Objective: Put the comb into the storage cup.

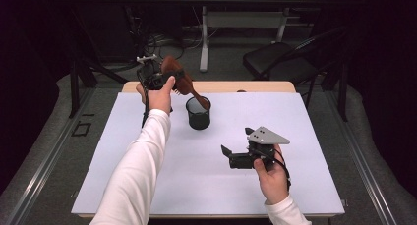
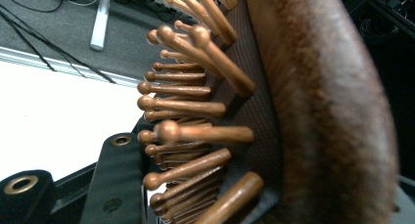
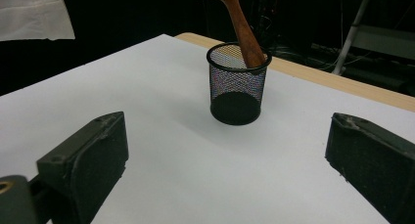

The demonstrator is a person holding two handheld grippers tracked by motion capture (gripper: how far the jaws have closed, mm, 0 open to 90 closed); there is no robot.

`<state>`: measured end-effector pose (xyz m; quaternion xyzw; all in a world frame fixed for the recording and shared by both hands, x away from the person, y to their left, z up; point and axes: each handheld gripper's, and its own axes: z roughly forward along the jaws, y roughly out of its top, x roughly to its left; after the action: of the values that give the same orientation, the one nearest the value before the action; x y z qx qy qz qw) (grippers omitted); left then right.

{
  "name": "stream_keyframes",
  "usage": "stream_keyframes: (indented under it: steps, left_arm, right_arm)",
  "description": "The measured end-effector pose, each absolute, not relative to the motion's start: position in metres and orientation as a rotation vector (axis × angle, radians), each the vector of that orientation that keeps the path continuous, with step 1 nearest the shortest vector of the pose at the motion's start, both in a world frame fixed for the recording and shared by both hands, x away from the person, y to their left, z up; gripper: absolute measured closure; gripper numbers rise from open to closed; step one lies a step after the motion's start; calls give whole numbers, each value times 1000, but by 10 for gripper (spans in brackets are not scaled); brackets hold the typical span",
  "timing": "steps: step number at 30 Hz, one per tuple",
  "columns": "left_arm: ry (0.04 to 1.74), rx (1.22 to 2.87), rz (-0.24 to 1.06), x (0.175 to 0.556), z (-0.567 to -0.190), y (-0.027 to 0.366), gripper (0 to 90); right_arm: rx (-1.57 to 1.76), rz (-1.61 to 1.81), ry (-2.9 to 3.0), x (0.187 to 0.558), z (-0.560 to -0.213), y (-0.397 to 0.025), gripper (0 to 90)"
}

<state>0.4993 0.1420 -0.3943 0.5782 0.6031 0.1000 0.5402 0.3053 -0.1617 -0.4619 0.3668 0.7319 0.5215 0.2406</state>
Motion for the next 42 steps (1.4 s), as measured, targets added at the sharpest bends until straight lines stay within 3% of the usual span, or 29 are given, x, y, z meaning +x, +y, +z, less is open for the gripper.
stream_keyframes:
  steps: [42]
  left_arm:
    - [1493, 1385, 229, 506, -429, 137, 493]
  right_arm:
    - [1011, 1426, 2002, 306, -463, -163, 18]
